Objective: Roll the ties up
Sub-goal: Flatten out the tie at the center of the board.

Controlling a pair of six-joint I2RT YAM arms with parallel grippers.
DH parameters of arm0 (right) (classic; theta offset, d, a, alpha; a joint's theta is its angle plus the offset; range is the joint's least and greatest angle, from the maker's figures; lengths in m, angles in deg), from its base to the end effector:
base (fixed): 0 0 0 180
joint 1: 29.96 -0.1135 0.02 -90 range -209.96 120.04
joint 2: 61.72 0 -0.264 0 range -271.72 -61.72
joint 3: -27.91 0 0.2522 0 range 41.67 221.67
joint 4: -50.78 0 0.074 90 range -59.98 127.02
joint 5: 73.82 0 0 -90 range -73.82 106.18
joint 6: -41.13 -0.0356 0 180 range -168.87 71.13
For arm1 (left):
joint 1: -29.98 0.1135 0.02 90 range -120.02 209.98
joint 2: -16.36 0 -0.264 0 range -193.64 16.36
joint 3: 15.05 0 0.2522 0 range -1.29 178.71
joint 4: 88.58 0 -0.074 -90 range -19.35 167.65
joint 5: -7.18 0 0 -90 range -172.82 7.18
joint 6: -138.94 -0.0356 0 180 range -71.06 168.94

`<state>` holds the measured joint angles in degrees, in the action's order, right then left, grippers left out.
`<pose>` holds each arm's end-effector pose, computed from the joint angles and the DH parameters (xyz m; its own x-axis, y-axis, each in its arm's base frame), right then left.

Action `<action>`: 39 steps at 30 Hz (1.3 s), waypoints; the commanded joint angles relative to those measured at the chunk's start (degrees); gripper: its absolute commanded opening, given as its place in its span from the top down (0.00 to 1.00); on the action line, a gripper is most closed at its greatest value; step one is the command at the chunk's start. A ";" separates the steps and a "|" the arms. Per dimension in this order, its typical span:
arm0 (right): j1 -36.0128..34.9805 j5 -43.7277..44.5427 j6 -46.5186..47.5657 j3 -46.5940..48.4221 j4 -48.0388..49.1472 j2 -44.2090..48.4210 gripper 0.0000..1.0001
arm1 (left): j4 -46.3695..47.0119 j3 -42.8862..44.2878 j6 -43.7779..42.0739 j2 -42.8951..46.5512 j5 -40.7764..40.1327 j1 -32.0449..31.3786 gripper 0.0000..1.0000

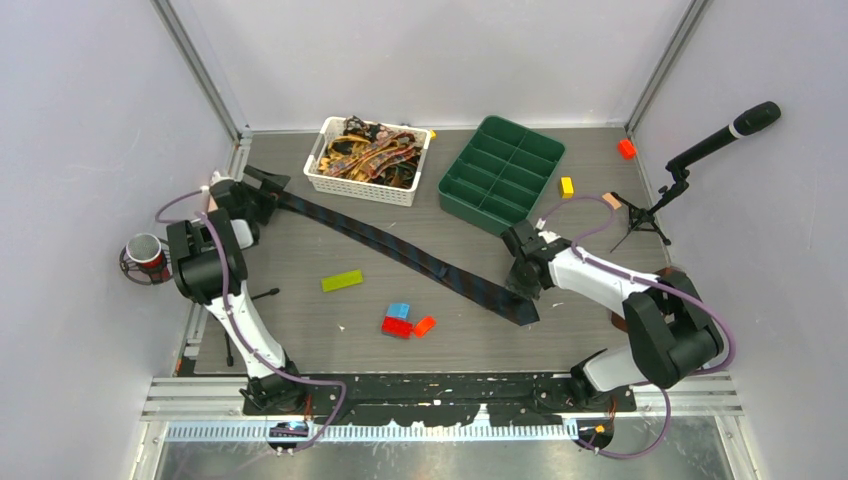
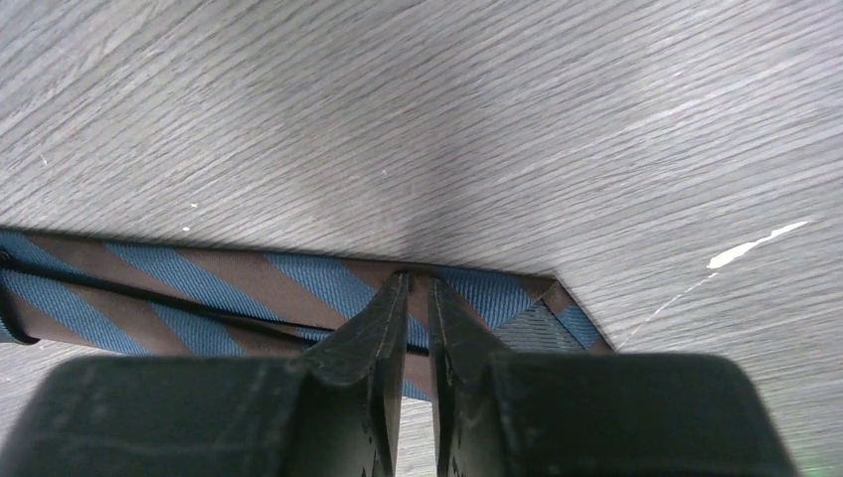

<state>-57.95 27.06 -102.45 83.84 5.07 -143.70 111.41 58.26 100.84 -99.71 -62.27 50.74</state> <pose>0.2185 0.1085 0.1607 -0.8268 0.4555 -0.3301 0.4322 0.8900 0.1454 0.3973 0.1372 0.1379 -0.2003 -0.8639 -0.4620 -0.3028 0.5031 -0.8094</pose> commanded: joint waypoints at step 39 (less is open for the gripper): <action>-13.11 -9.92 -0.98 23.47 5.61 -15.31 0.56 | -32.78 -8.66 0.76 30.42 -17.95 -5.37 0.00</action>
<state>-71.13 17.29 -101.62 104.67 10.54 -157.18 79.61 50.00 102.50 -71.43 -78.72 45.45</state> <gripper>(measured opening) 0.464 0.994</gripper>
